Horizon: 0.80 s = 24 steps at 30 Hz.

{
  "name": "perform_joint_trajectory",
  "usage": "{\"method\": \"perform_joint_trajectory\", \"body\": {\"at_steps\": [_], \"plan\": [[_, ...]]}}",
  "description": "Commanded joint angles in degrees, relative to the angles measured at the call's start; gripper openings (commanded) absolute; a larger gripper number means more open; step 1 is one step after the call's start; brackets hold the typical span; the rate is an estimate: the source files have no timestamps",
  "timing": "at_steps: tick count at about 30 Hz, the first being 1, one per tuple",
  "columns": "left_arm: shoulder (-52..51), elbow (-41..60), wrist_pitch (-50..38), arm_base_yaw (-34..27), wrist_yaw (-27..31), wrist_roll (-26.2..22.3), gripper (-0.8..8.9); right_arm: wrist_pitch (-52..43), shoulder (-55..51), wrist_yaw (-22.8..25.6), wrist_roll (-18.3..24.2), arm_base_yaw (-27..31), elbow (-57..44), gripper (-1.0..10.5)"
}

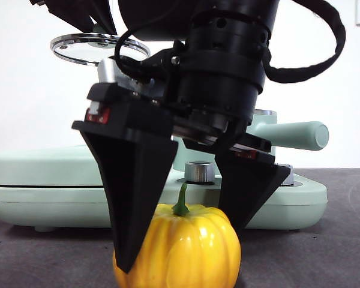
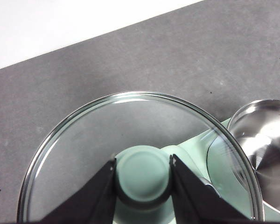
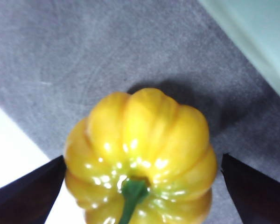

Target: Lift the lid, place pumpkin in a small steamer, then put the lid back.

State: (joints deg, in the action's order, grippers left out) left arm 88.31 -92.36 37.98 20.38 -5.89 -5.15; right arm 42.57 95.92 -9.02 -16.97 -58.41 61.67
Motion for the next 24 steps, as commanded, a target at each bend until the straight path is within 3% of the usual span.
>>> {"method": "perform_joint_trajectory", "body": {"at_steps": [1,6,12,18,24], "plan": [[-0.3,-1.8,-1.1,0.1,-0.1,-0.3,0.18,-0.3,1.9,-0.2,-0.6,-0.8,1.0,4.7],[-0.3,-1.8,-1.1,0.1,-0.1,-0.4,0.18,-0.4,1.9,-0.2,-0.5,-0.8,1.0,3.6],[-0.3,-1.8,-0.7,-0.2,-0.1,-0.4,0.18,2.7,1.3,-2.5,-0.6,-0.6,3.0,3.5],[-0.3,-1.8,-0.7,-1.3,-0.1,-0.4,0.18,13.4,1.0,-2.9,1.1,0.5,13.7,3.5],[-0.3,-1.8,-0.7,-2.7,-0.1,-0.4,0.18,24.3,1.0,-2.2,4.3,5.2,26.6,3.5]]}}
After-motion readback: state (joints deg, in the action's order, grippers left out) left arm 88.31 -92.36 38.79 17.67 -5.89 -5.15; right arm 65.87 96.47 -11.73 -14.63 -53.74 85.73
